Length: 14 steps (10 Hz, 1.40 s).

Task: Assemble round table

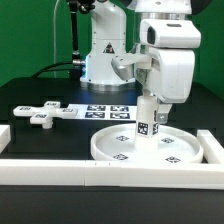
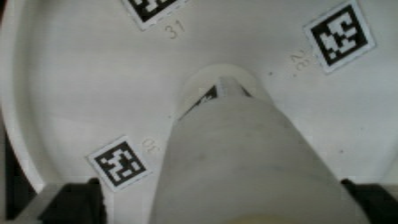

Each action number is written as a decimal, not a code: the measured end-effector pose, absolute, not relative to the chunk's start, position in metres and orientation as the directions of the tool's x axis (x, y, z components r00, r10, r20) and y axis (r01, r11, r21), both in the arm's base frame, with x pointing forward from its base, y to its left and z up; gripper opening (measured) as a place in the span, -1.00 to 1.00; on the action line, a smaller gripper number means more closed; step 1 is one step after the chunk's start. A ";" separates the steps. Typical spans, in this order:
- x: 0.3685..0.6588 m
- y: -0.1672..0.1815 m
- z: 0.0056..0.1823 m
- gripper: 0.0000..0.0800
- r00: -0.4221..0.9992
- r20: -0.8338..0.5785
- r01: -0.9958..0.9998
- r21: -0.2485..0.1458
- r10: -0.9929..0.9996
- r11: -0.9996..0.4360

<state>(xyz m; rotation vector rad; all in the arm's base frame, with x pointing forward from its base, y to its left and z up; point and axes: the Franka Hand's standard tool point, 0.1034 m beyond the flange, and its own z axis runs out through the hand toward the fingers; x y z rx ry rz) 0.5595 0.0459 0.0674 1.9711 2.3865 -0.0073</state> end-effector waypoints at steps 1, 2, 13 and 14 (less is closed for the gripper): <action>0.560 0.044 0.067 0.62 -0.256 -0.048 0.966 0.022 0.965 0.258; 0.560 0.042 0.067 0.62 -0.304 -0.053 0.952 0.019 0.951 0.306; 0.560 0.033 0.067 0.02 -0.542 -0.093 0.839 -0.011 0.835 0.543; 0.560 0.033 0.067 0.02 -0.523 -0.093 0.851 -0.009 0.847 0.525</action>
Offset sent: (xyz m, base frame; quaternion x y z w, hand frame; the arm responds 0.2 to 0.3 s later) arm -0.0025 0.0046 0.0013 -0.0054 0.0026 -0.2558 0.9667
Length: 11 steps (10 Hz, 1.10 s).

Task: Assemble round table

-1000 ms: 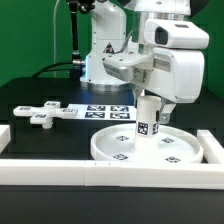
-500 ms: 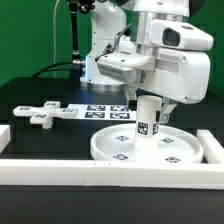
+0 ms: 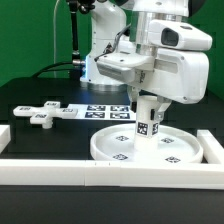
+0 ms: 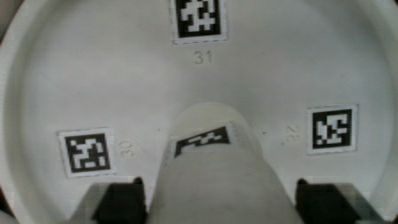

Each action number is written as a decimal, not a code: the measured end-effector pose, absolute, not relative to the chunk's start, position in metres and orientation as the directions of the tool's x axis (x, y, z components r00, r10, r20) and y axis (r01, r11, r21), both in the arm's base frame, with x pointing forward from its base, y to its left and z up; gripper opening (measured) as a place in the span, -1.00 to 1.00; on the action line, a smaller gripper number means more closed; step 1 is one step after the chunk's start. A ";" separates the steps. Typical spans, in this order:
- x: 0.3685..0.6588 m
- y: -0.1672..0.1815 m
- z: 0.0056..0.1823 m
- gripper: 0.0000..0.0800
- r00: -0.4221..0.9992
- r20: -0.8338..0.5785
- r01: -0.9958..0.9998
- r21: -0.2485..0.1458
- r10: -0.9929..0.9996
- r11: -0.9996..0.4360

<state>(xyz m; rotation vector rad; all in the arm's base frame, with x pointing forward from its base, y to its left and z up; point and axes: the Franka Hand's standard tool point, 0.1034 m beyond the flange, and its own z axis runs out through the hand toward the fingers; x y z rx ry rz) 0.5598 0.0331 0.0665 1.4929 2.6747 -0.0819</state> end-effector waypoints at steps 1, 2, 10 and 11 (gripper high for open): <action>0.559 0.033 0.067 0.02 -0.493 -0.092 0.869 -0.009 0.865 0.494; 0.559 0.032 0.067 0.02 -0.418 -0.091 0.908 -0.013 0.904 0.419; 0.550 0.026 0.066 0.02 0.215 -0.102 0.976 -0.022 0.971 -0.218; 0.550 0.025 0.066 0.02 0.271 -0.097 0.961 -0.020 0.958 -0.275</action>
Offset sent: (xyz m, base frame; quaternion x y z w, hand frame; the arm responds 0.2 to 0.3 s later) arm -0.0051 -0.0052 0.0017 0.0373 0.0225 0.2592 0.9648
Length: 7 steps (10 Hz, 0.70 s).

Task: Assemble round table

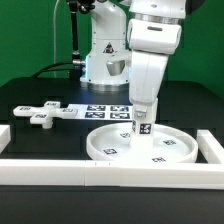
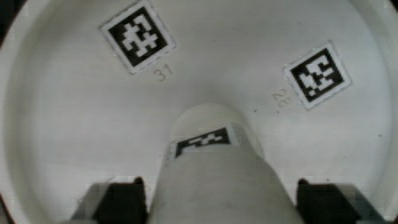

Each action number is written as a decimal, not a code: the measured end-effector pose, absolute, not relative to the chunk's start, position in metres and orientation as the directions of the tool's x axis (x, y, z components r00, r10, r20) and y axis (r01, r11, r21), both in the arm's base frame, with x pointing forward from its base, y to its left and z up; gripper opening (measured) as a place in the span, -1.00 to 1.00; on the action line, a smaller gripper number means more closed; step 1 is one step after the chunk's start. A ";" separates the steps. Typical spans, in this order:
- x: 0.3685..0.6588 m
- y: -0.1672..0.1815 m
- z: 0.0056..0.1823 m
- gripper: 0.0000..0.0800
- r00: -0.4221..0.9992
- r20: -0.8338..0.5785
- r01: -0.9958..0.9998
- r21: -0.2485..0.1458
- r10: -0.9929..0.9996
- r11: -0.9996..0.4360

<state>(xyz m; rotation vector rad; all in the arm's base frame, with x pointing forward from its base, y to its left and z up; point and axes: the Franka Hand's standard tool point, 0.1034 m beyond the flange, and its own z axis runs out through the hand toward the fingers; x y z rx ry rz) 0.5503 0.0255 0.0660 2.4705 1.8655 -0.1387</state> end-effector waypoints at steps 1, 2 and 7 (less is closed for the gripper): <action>0.550 0.022 0.066 0.02 0.398 -0.075 0.916 -0.026 0.914 -0.400; 0.550 0.019 0.066 0.02 0.512 -0.054 0.857 -0.036 0.857 -0.515; 0.548 0.017 0.065 0.02 0.863 -0.035 0.502 -0.060 0.504 -0.863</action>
Offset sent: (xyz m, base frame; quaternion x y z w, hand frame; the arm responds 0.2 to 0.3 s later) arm -0.0079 -0.0073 -0.0046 0.0629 0.0420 0.2223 0.9721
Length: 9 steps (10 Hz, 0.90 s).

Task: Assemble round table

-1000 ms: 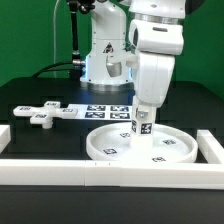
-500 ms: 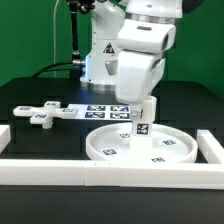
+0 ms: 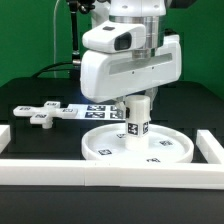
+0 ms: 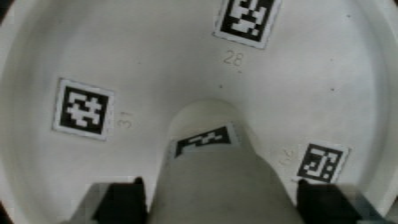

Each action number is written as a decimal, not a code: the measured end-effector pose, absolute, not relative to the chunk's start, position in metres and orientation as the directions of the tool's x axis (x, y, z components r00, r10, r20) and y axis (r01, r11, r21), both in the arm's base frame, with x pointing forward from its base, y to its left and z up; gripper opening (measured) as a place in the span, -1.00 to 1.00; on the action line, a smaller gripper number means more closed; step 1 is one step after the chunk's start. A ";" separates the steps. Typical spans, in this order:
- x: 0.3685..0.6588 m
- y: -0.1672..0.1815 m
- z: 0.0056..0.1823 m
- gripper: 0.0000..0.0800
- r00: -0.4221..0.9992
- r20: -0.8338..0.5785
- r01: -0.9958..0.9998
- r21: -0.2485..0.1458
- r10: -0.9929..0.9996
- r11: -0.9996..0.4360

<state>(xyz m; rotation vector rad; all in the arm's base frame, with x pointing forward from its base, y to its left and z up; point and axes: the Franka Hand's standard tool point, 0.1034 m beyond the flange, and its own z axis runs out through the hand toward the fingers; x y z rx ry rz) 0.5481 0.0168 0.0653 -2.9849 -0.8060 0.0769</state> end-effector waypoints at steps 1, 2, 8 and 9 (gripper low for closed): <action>0.547 0.021 0.065 0.02 0.900 -0.039 0.432 -0.056 0.434 -0.900; 0.547 0.025 0.065 0.02 0.927 -0.037 0.372 -0.051 0.374 -0.927; 0.550 0.030 0.065 0.02 0.996 -0.038 -0.077 -0.060 -0.075 -0.995; 0.551 0.032 0.065 0.02 0.986 -0.035 -0.163 -0.063 -0.161 -0.985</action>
Offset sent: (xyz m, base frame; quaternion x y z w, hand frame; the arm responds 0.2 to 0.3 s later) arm 0.0000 0.0000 0.0000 0.0000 0.0000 0.1938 0.9810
